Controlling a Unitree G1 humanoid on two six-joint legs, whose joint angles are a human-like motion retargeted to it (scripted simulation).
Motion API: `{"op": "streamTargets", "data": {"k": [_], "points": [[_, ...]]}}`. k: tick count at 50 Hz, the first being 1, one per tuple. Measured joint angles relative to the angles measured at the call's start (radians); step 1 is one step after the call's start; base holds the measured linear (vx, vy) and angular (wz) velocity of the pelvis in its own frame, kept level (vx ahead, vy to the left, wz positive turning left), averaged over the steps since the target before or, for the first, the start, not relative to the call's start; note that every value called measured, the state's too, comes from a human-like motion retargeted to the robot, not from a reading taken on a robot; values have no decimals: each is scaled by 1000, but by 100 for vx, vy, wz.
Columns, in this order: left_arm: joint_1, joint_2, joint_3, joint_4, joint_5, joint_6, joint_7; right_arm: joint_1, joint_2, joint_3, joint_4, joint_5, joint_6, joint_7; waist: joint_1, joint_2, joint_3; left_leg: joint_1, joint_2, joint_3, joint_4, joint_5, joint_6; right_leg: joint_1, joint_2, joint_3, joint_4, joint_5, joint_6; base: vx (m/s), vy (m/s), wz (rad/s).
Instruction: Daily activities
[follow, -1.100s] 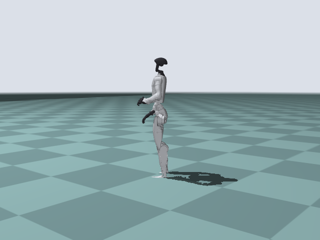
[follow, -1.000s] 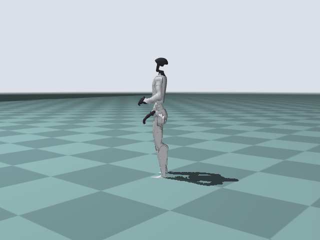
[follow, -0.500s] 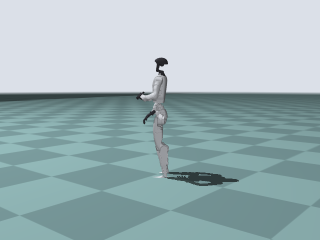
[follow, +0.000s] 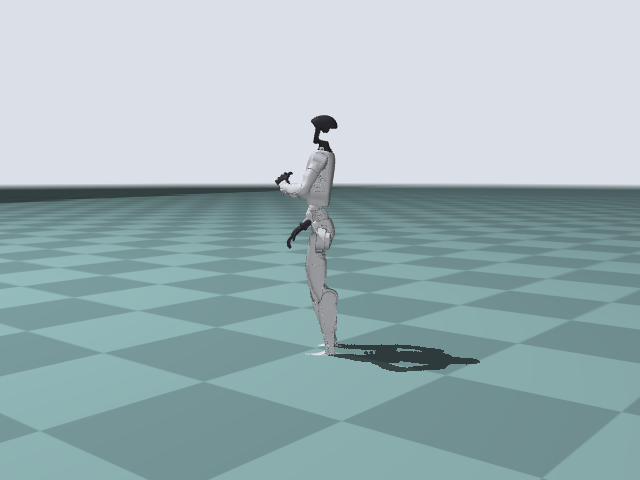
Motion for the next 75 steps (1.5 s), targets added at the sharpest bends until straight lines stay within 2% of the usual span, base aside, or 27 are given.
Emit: {"op": "streamTargets", "data": {"k": [22, 41, 75], "points": [[-148, -25, -130, -15, -150, 22, -54, 17, 4, 21, -4, 69, 19, 74, -2, 2, 18, 12, 3, -15, 0, -1, -12, 23, -4, -28, 15, -9, -9, 0, 0, 0], [-262, -64, -214, -22, -288, 46, -92, 40, 17, 20, 4, 157, 42, 76, 3, 4, 38, 16, 10, -40, 0, -2, -27, 48, -1, -61, 15, -10, -23, 0, 0, 12], [-348, -109, -241, -13, -318, 30, -98, 83, 57, 30, 15, 175, 46, 25, 17, -5, 85, 23, 34, -121, 1, 8, -74, 123, 20, -148, -17, 7, -62, -1, -1, 24]]}}
